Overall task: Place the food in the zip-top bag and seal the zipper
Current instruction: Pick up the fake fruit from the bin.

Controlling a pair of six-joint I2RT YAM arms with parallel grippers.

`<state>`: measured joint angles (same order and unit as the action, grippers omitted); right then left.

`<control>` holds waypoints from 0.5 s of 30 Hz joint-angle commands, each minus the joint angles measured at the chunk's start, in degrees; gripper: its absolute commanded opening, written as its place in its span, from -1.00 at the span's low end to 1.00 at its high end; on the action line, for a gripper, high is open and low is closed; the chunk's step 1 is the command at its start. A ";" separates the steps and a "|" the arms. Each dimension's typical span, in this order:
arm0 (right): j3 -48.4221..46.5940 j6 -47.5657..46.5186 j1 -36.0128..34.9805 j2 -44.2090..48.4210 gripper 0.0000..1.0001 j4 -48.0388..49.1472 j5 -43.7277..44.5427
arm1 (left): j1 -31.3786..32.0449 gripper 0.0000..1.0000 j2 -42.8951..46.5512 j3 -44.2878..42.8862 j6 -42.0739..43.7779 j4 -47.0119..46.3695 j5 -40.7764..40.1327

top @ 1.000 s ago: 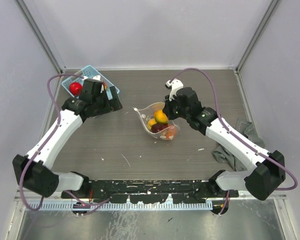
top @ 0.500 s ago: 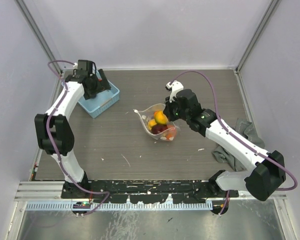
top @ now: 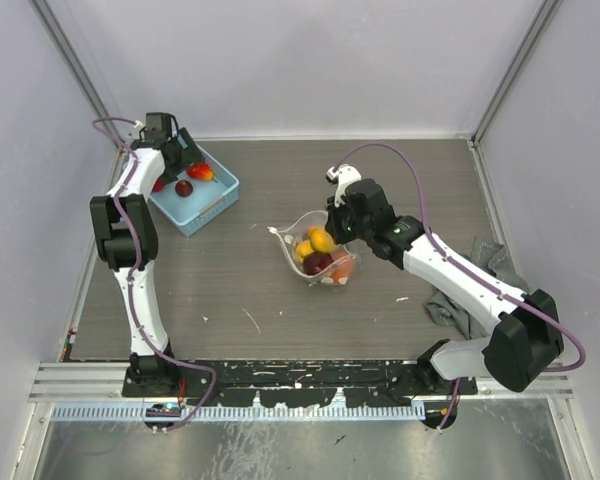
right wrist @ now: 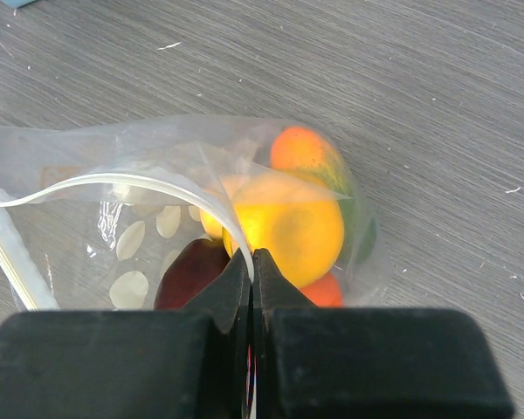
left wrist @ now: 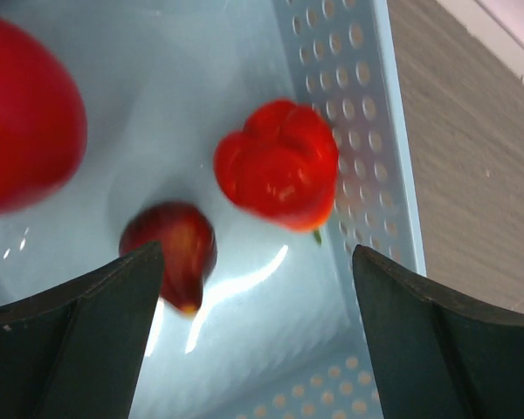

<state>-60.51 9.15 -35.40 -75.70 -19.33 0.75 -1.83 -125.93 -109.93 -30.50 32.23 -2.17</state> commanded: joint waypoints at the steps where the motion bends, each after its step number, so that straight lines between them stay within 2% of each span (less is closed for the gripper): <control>1: -2.55 0.21 0.09 0.06 -0.99 0.79 -0.09 | -2.47 0.76 -4.98 -5.83 -3.46 -6.06 4.58; 9: -2.95 0.34 0.07 -0.91 -0.99 -0.52 0.28 | -3.58 0.76 -12.13 -9.20 -5.49 -8.95 8.48; 15: -3.55 0.29 0.11 -2.39 -0.99 -0.62 -0.25 | -3.54 0.58 -14.50 -8.38 -6.59 -10.74 12.54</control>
<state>-61.04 9.19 -35.40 -77.56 -21.04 0.75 -5.15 -138.56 -117.34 -35.75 24.14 6.37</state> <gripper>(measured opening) 0.049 0.811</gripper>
